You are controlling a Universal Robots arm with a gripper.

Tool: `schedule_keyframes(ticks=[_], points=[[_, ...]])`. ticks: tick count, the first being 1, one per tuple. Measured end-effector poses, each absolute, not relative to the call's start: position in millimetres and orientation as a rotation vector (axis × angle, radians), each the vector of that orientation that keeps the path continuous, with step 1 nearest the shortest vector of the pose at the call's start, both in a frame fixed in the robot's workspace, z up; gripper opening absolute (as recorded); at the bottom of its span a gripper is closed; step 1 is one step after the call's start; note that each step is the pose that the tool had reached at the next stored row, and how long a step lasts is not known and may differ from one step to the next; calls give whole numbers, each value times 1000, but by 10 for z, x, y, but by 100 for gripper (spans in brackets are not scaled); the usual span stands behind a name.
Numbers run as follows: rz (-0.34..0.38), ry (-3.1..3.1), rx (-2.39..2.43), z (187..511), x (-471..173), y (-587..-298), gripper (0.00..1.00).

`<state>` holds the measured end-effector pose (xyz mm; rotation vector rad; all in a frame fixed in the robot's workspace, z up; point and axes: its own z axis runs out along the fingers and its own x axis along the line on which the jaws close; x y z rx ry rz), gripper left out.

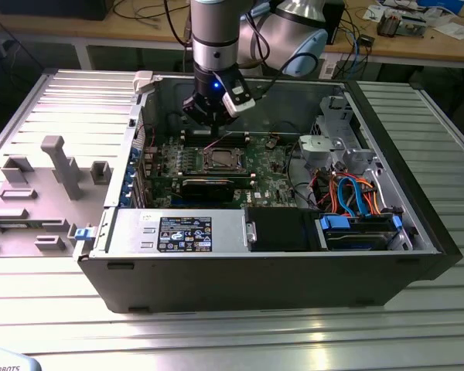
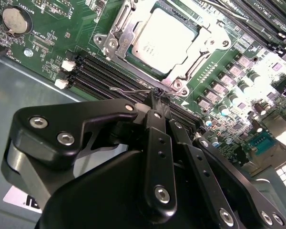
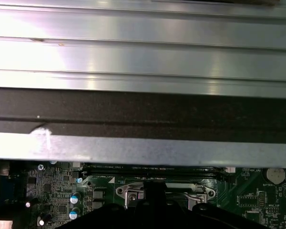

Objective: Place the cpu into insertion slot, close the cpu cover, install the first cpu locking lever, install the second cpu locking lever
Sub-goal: 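Install the first cpu locking lever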

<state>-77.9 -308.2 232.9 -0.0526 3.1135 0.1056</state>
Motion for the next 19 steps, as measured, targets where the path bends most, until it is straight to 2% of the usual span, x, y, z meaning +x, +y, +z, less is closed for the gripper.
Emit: schedule_keyframes(ticks=[19], points=[[105,3113,-49,2271,-623,-3053,11]])
